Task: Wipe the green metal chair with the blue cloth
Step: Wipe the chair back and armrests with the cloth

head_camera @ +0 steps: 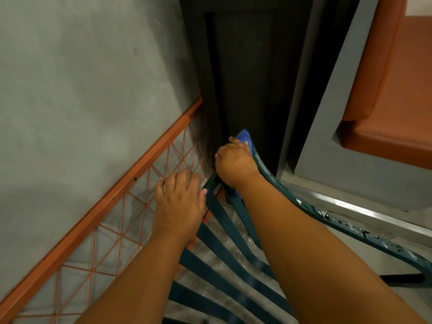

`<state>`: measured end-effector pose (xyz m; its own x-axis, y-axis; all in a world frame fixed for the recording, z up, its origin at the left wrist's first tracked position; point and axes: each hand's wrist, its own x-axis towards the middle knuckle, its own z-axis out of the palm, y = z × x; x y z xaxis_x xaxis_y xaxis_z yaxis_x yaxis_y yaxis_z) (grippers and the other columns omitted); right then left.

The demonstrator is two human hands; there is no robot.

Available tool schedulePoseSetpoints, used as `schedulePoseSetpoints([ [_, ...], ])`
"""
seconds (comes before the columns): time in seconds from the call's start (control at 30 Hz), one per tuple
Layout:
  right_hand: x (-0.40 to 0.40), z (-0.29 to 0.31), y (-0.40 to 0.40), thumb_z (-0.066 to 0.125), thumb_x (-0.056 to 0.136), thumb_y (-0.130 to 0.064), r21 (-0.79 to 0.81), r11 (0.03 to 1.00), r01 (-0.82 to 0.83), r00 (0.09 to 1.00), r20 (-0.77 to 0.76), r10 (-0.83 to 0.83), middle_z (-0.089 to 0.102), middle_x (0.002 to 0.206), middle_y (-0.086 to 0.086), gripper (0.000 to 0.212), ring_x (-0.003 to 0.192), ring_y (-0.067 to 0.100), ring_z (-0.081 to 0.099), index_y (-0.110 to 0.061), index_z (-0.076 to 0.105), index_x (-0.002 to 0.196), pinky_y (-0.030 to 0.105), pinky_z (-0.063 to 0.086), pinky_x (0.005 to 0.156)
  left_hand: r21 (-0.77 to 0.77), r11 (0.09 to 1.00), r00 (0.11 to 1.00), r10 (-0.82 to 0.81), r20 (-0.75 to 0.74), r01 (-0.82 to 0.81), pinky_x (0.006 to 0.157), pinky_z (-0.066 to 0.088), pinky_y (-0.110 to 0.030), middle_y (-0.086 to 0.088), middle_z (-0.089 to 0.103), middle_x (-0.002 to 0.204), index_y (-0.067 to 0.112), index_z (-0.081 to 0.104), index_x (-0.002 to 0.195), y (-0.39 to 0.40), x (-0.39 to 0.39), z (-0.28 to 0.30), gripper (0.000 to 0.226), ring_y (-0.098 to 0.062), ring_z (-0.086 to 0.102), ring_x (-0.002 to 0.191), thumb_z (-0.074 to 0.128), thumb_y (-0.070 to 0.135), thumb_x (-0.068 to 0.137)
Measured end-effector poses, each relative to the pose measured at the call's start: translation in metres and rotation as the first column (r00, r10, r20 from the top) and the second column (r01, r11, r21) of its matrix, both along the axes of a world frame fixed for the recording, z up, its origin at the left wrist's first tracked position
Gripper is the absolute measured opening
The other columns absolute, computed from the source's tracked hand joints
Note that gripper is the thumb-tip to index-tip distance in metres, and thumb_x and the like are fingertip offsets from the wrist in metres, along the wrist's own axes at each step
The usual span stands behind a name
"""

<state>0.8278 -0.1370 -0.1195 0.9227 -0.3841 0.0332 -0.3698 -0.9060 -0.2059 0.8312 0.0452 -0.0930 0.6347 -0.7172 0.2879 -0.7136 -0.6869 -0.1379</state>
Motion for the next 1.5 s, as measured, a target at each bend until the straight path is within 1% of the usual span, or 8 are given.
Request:
schedulePoseSetpoints([
  [0.1,-0.018,0.006,-0.008,0.029,0.088,-0.035,0.169,0.977,-0.133,0.951,0.300,0.077,0.062,0.100,0.010,0.045,0.111,0.028,0.050,-0.012,0.068,0.093,0.042,0.020,0.110,0.003,1.000,1.000,0.008,0.008,-0.008,0.091,0.041,-0.049,-0.011,0.058,0.117,0.013,0.060,0.117,0.001,0.001,-0.001,0.047,-0.030,0.052,0.107,0.029,0.040,0.094],
  [0.33,0.007,0.028,-0.005,0.029,0.093,-0.038,-0.102,0.993,-0.064,0.983,-0.177,0.046,0.058,0.120,0.011,0.047,0.121,0.034,0.038,-0.014,0.064,0.114,0.048,0.012,0.112,0.007,1.000,1.000,0.028,0.013,-0.028,0.092,0.040,-0.047,-0.010,0.057,0.119,0.014,0.059,0.118,0.001,0.000,-0.001,0.046,-0.029,0.050,0.110,0.030,0.041,0.094],
  [0.67,0.023,0.029,-0.014,0.032,0.087,-0.034,-0.185,0.980,-0.069,0.950,-0.313,0.008,0.062,0.117,0.009,0.045,0.112,0.033,0.046,-0.016,0.065,0.111,0.047,0.022,0.105,0.010,0.999,0.999,0.050,0.003,-0.050,0.094,0.038,-0.047,-0.009,0.058,0.118,0.015,0.059,0.118,0.002,0.001,-0.002,0.047,-0.029,0.051,0.109,0.030,0.044,0.094],
  [0.83,-0.017,-0.007,0.006,0.021,0.088,-0.037,0.062,0.997,-0.049,0.918,0.397,0.021,0.063,0.098,0.011,0.054,0.112,0.033,0.048,-0.008,0.066,0.092,0.049,0.018,0.113,0.011,0.999,0.999,0.038,0.008,-0.038,0.091,0.038,-0.046,-0.009,0.058,0.118,0.015,0.059,0.119,0.001,0.000,-0.001,0.047,-0.028,0.051,0.107,0.031,0.043,0.094],
  [0.97,-0.038,-0.030,0.016,0.034,0.098,-0.037,0.253,0.954,-0.161,0.833,0.553,-0.006,0.055,0.128,0.001,0.039,0.140,0.023,0.024,-0.017,0.061,0.117,0.045,0.011,0.118,0.001,0.999,0.999,0.037,0.007,-0.037,0.089,0.040,-0.046,-0.009,0.059,0.116,0.015,0.060,0.118,0.001,0.000,-0.001,0.047,-0.028,0.052,0.106,0.031,0.043,0.093],
  [1.13,-0.025,-0.015,-0.012,0.024,0.094,-0.045,0.247,0.965,-0.086,0.893,0.449,-0.036,0.053,0.132,0.003,0.056,0.142,0.024,0.023,-0.013,0.059,0.123,0.045,0.012,0.117,-0.022,0.999,0.999,0.044,-0.022,-0.044,0.090,0.040,-0.047,-0.009,0.059,0.116,0.014,0.060,0.118,0.001,0.001,-0.001,0.049,-0.029,0.052,0.108,0.029,0.044,0.093],
  [1.37,0.019,0.017,-0.043,0.025,0.101,-0.034,0.130,0.965,0.229,0.973,-0.061,-0.223,0.045,0.138,0.017,0.045,0.133,0.034,0.030,-0.008,0.053,0.124,0.048,0.026,0.112,0.005,0.999,0.999,0.040,-0.031,-0.040,0.092,0.040,-0.046,-0.008,0.058,0.118,0.015,0.058,0.120,0.002,0.002,-0.001,0.049,-0.027,0.050,0.110,0.027,0.044,0.095],
  [1.5,0.001,0.010,-0.009,0.029,0.099,-0.030,0.153,0.968,0.199,0.972,0.094,-0.215,0.038,0.144,0.012,0.044,0.144,0.030,0.007,-0.009,0.052,0.129,0.051,0.004,0.116,-0.006,1.000,0.999,0.029,-0.034,-0.029,0.092,0.039,-0.046,-0.008,0.057,0.118,0.016,0.058,0.121,0.000,0.002,-0.001,0.049,-0.027,0.050,0.110,0.027,0.043,0.094],
])
